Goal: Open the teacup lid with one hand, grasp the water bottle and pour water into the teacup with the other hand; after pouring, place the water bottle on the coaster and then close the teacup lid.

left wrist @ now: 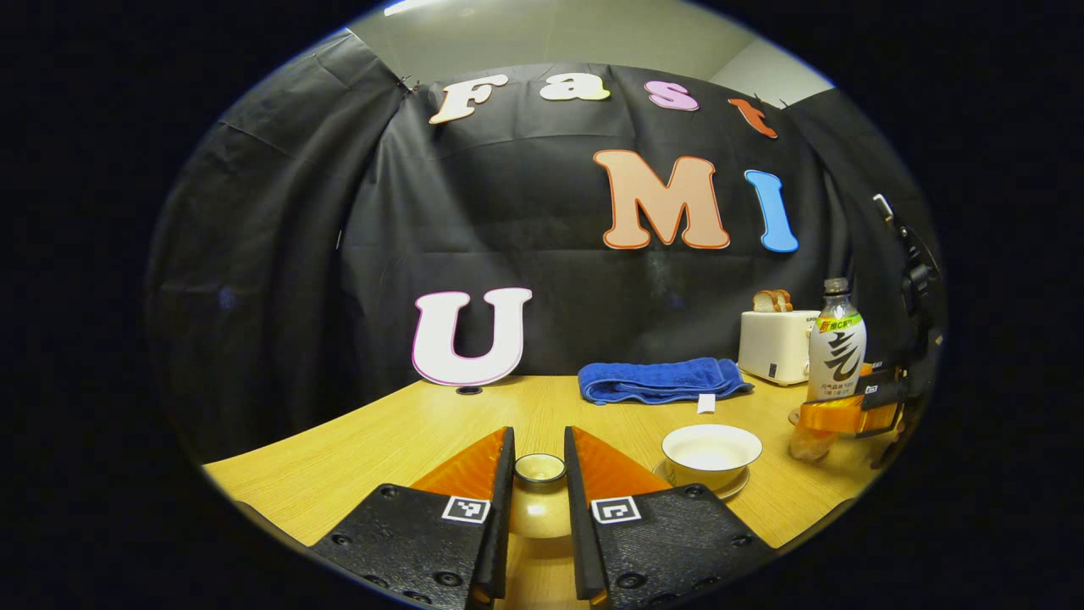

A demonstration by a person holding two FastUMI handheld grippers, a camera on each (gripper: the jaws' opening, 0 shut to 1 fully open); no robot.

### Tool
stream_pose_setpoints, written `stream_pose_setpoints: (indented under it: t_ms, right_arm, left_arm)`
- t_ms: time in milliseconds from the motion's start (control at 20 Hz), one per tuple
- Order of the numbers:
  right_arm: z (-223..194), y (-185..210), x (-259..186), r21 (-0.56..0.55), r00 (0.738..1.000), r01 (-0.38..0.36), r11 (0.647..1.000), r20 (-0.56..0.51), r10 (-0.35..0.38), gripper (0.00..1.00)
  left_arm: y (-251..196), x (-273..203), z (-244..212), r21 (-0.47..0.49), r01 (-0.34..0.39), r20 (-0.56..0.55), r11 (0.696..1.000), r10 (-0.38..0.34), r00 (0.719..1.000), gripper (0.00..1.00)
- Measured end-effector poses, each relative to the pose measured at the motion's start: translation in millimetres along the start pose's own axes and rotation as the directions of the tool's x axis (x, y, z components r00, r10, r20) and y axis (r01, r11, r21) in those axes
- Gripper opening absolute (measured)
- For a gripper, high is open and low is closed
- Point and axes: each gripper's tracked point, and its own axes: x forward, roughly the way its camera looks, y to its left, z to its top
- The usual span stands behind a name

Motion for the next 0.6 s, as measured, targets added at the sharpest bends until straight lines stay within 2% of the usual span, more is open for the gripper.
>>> stream_pose_setpoints:
  t_ms: [150,250,450,600]
  right_arm:
    - [19.7,-15.2,-11.1,-0.141,0.997,0.074,0.987,0.02,-0.071,0.67]
    - [28.6,-30.7,-12.3,-0.256,0.991,0.133,0.958,0.032,-0.129,0.67]
    - [37.5,-58.3,-7.0,-0.468,0.972,0.225,0.855,0.052,-0.227,0.67]
    - [42.0,-62.4,1.7,-0.608,0.964,0.241,0.756,0.062,-0.257,0.66]
  left_arm:
    - [0.0,-0.6,-0.3,0.0,0.0,0.0,1.0,0.0,1.0,0.29]
    - [0.1,-0.9,-0.3,-0.001,0.0,-0.001,1.0,0.0,1.0,0.29]
    - [0.4,-0.6,-1.1,-0.002,0.0,-0.002,1.0,0.0,1.0,0.29]
    - [0.2,-0.9,-0.9,-0.002,0.0,-0.002,1.0,0.0,1.0,0.29]
